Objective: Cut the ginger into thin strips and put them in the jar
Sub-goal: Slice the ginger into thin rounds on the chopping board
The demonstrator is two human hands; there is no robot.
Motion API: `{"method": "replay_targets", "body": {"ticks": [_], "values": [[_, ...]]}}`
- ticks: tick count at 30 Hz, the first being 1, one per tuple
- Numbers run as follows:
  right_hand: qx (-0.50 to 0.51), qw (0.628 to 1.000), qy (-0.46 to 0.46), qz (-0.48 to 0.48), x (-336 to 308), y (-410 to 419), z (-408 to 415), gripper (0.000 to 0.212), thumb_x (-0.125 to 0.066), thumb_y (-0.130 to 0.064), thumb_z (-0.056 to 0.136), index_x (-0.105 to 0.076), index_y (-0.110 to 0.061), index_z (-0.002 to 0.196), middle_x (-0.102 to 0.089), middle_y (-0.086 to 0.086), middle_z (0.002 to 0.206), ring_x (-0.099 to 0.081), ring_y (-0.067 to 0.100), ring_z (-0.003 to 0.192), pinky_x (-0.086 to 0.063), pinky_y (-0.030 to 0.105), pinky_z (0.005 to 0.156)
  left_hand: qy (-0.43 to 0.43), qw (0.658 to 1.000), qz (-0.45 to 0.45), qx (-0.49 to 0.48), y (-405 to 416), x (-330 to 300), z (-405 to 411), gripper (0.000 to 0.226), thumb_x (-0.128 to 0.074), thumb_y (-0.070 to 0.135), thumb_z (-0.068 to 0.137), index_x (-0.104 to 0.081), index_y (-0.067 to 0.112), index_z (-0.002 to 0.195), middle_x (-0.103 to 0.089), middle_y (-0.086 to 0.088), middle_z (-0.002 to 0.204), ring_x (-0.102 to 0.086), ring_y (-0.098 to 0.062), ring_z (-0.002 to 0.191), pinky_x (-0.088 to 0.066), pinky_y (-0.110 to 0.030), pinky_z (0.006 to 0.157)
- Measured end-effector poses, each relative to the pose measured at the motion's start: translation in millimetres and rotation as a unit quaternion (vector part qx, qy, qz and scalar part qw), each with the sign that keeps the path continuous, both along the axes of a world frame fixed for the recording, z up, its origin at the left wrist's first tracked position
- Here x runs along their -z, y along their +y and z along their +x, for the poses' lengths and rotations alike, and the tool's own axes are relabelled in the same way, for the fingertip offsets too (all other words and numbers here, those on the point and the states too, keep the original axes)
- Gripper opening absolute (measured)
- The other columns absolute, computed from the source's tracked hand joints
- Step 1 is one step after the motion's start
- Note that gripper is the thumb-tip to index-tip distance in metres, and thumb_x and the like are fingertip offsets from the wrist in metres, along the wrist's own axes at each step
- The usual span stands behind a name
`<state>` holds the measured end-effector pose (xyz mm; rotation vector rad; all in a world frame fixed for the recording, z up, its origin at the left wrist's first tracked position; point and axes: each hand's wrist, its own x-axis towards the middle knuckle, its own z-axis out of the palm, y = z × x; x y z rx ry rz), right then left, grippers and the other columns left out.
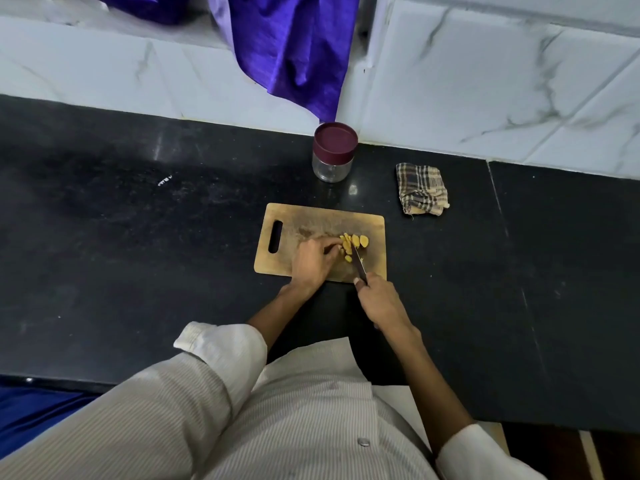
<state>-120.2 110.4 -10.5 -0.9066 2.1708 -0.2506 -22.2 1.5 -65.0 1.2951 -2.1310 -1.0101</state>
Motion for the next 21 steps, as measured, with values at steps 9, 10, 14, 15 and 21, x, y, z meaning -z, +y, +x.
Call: {"method": "replay_targets", "body": {"ticks": [9, 10, 14, 15, 21], "values": [[0.006, 1.0, -0.021, -0.014, 1, 5, -3, 0.028, -0.04, -0.035, 0.105, -0.054, -0.017, 0.121, -0.061, 0.007, 0.103, -0.063, 0.026, 0.097, -0.055, 0.05, 0.087, 0.046, 0.992, 0.036, -0.114, -20, -11, 26, 0.008, -0.066, 0.015, 0.089, -0.069, 0.017, 0.095, -0.07, 0.003, 0.092, -0.063, -0.008, 0.084, -0.052, -0.026, 0.078], [0.004, 1.0, -0.022, -0.018, 1, 5, -2, 0.027, -0.04, -0.036, 0.105, -0.054, -0.017, 0.12, -0.06, 0.006, 0.101, -0.063, 0.025, 0.096, -0.055, 0.05, 0.087, 0.034, 0.993, 0.039, -0.11, -23, -10, 27, 0.009, -0.066, 0.016, 0.089, -0.069, 0.016, 0.097, -0.071, 0.001, 0.095, -0.063, -0.01, 0.085, -0.052, -0.028, 0.08], [-0.003, 1.0, -0.023, -0.022, 0, 4, 0, 0.027, -0.041, -0.036, 0.105, -0.054, -0.017, 0.119, -0.06, 0.005, 0.101, -0.062, 0.025, 0.096, -0.055, 0.049, 0.087, -0.041, 0.996, 0.041, -0.063, -28, -6, 25, 0.021, -0.067, 0.029, 0.088, -0.07, 0.02, 0.106, -0.07, 0.002, 0.102, -0.064, -0.015, 0.093, -0.054, -0.04, 0.083], [-0.003, 1.0, -0.022, -0.02, 0, 5, 1, 0.027, -0.041, -0.036, 0.105, -0.053, -0.017, 0.119, -0.06, 0.005, 0.101, -0.062, 0.024, 0.096, -0.056, 0.049, 0.087, -0.057, 0.996, 0.036, -0.059, -27, -7, 24, 0.022, -0.066, 0.032, 0.088, -0.07, 0.021, 0.107, -0.07, 0.003, 0.103, -0.064, -0.015, 0.094, -0.054, -0.041, 0.083], [-0.009, 1.0, -0.023, -0.007, 3, 7, 1, 0.025, -0.041, -0.036, 0.105, -0.053, -0.017, 0.117, -0.056, 0.001, 0.095, -0.062, 0.022, 0.093, -0.056, 0.047, 0.087, -0.1, 0.993, 0.019, -0.052, -24, -11, 19, 0.023, -0.068, 0.034, 0.086, -0.071, 0.021, 0.106, -0.068, 0.001, 0.104, -0.064, -0.015, 0.093, -0.055, -0.041, 0.08]]}}
